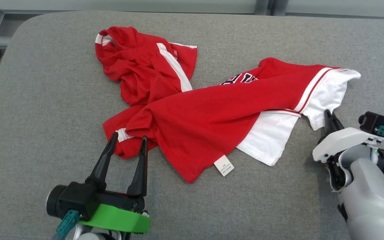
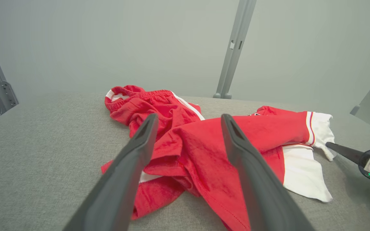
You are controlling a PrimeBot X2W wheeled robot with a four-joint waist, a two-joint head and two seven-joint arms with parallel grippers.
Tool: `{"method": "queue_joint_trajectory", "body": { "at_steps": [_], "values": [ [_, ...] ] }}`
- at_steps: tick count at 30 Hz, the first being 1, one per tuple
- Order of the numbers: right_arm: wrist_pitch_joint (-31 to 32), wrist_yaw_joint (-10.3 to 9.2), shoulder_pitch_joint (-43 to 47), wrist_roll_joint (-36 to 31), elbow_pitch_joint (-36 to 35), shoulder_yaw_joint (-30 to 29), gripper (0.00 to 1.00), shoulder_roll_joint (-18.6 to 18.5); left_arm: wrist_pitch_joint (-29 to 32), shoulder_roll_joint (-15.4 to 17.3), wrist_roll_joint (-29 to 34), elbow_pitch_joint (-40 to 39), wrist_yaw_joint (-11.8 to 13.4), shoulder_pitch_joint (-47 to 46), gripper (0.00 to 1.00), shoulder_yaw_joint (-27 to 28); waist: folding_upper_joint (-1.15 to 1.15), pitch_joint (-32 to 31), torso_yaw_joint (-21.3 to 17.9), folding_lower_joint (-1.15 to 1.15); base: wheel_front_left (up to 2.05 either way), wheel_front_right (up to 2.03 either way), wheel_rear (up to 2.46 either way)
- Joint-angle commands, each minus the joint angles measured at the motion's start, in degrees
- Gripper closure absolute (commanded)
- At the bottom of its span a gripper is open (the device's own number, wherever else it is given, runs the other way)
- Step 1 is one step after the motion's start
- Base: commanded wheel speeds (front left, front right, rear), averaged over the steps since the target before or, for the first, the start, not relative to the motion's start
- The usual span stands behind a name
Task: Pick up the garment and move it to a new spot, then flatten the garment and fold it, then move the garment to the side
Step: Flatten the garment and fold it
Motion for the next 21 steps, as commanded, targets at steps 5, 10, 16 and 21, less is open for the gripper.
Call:
{"method": "queue_joint_trajectory", "body": {
  "at_steps": [5, 10, 16, 21],
  "values": [
    [-0.3, 0.02, -0.7, -11.3, -4.7, 7.0, 1.00, -9.1, -0.2, -1.8, 1.6, 0.6, -1.5, 3.2, 0.00, 3.4, 0.00, 0.2, -1.4, 0.00, 0.00, 0.00, 0.00],
    [7.0, -0.02, 0.8, -21.6, -15.2, 13.8, 1.00, -15.9, -0.2, -3.2, 2.5, 1.3, -3.0, 4.6, 0.00, 5.6, 0.00, -0.5, -3.3, 0.00, 0.00, 0.00, 0.00],
    [21.2, -0.03, 7.9, -26.6, -31.7, 13.9, 1.00, -16.5, -0.2, -4.5, 3.3, 2.4, -4.8, 5.1, 0.00, 6.4, 0.00, -1.1, -5.0, 0.00, 0.00, 0.00, 0.00],
    [29.9, -0.03, 16.4, -25.8, -37.4, 11.0, 0.39, -15.2, -0.2, -4.7, 3.4, 4.1, -5.9, 5.0, 0.00, 5.9, 0.00, -1.4, -4.8, 0.00, 0.00, 0.00, 0.00]
  ]
}}
